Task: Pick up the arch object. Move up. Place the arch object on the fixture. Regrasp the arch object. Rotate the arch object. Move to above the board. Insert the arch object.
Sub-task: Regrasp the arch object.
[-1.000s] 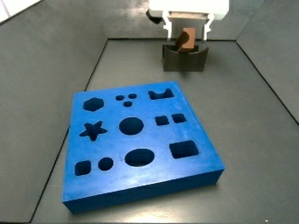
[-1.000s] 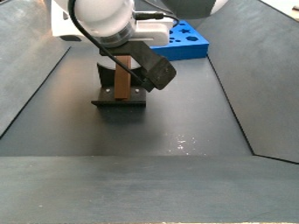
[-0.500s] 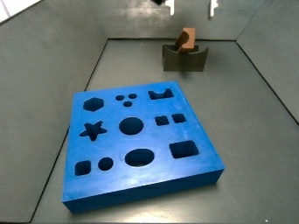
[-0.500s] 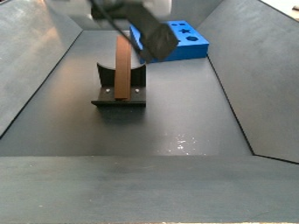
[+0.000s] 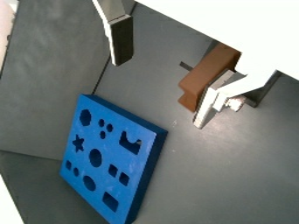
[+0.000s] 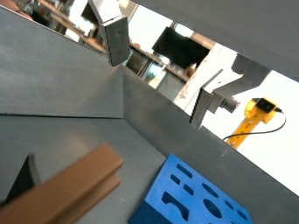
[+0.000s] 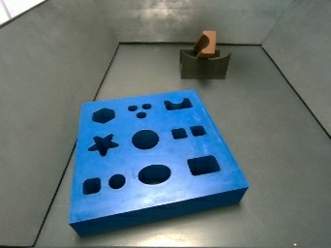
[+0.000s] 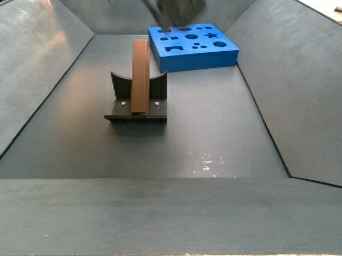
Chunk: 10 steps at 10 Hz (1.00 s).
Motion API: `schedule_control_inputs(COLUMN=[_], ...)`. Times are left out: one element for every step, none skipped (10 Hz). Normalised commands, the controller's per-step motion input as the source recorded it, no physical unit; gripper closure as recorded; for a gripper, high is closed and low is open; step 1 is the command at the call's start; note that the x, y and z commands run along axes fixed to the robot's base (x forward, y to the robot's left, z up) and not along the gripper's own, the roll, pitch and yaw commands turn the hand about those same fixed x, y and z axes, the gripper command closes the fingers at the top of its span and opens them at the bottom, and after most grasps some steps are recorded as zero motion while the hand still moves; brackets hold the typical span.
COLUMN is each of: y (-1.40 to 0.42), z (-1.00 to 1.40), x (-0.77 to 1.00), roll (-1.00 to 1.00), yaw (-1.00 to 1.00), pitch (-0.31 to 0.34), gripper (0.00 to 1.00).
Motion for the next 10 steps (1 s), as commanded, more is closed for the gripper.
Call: schedule_control_inputs(y=[-0.69,-0.44,-0.25,-0.07,-0.06,-0.05,-0.04,-0.03,-0.03,-0.02], z=[0.42,0.17,0.07,0.05,0.04,0.02,0.02,0.01,0.01,0.01], x=[0.09,0.01,-0.01,-0.02,-0.03,-0.02,-0.03,-0.03,-0.02,-0.02], roll=[1.00,1.00,1.00,1.00,1.00,1.00,1.00,1.00,1.00,1.00], yaw=[0.03,0.03,0.03,0.03,0.03,0.03,0.03,0.03,0.03,0.04], pitch=[0.049,0.043,0.039,0.038,0.037,0.032,0.029,0.026,0.022,0.018], gripper=[0.00,0.00,0.00,0.00,0.00,0.00,0.00,0.00,0.00,0.00])
